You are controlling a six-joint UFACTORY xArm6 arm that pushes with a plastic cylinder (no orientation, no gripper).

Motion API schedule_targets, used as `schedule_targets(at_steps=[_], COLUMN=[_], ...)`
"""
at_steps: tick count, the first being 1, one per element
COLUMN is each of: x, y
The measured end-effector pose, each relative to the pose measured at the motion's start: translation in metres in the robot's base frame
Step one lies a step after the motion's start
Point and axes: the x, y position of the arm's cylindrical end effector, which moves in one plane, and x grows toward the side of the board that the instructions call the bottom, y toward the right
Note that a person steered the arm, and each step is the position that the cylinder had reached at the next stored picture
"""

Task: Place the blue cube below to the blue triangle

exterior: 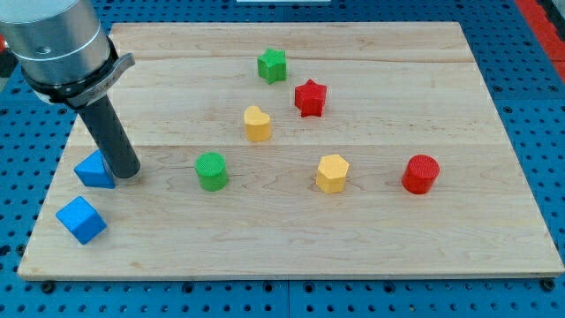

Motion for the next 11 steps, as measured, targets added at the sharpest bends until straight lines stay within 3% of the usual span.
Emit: schedule_targets(at_steps=[9,10,11], x=[-0.01,-0.005,0.051], y=[0.02,0.041,0.042])
